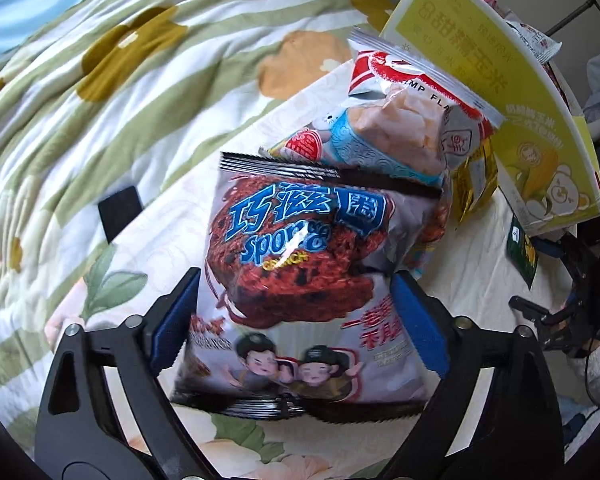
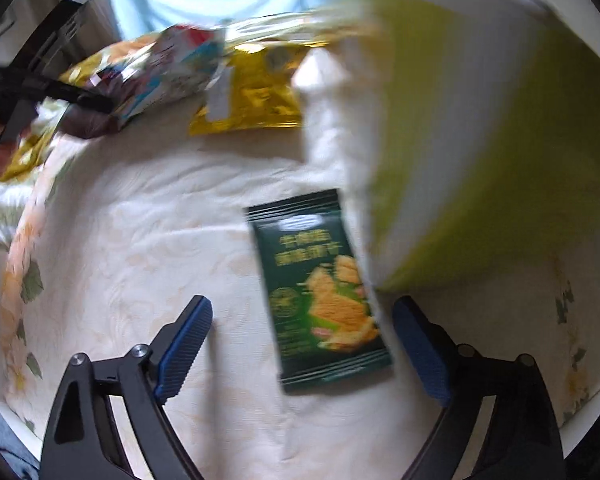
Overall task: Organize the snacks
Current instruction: 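Grasp the purple Spona Crunch bag with the left tool while the right tool grasps the green cracker packet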
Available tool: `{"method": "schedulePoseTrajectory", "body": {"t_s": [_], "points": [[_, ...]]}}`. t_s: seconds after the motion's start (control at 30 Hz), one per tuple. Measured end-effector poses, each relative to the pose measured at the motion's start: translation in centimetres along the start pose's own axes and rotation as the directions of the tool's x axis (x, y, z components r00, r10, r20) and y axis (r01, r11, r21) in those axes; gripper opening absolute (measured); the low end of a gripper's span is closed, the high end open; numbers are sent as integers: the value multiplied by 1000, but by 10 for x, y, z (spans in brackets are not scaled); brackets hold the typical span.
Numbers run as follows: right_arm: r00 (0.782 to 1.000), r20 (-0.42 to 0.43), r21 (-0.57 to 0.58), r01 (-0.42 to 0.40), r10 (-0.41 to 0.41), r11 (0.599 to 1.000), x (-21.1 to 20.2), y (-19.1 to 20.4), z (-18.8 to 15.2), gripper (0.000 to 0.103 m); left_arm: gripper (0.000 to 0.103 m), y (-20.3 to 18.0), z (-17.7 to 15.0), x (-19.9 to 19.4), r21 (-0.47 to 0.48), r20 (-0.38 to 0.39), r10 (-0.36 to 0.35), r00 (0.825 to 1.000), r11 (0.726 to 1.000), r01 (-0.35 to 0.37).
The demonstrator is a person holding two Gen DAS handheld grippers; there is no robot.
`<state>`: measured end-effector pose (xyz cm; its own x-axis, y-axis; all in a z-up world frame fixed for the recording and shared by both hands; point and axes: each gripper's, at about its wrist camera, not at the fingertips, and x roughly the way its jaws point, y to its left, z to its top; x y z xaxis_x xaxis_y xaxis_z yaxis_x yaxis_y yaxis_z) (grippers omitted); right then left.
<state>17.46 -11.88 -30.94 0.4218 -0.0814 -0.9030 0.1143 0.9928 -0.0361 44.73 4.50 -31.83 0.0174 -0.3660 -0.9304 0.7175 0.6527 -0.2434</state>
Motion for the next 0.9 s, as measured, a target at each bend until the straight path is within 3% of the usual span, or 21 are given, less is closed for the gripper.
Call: {"method": "schedulePoseTrajectory", "body": {"t_s": [0.17,0.6,0.73,0.9], "points": [[1000,22,-61,-4,6,998,0,21,-1,74,83,-2,-8,0,-5,13,8,1000,1000,-8],[998,51,56,44,-47,997,9,17,25,57,69,-10,-33,0,-43,39,4,999,999,-3],[997,53,41,58,-61,997,9,21,30,42,63,-11,-39,-5,-58,66,13,998,998,-9],[997,56,48,57,-60,997,11,24,33,41,62,-19,-49,-7,-51,77,41,996,998,-37]]}}
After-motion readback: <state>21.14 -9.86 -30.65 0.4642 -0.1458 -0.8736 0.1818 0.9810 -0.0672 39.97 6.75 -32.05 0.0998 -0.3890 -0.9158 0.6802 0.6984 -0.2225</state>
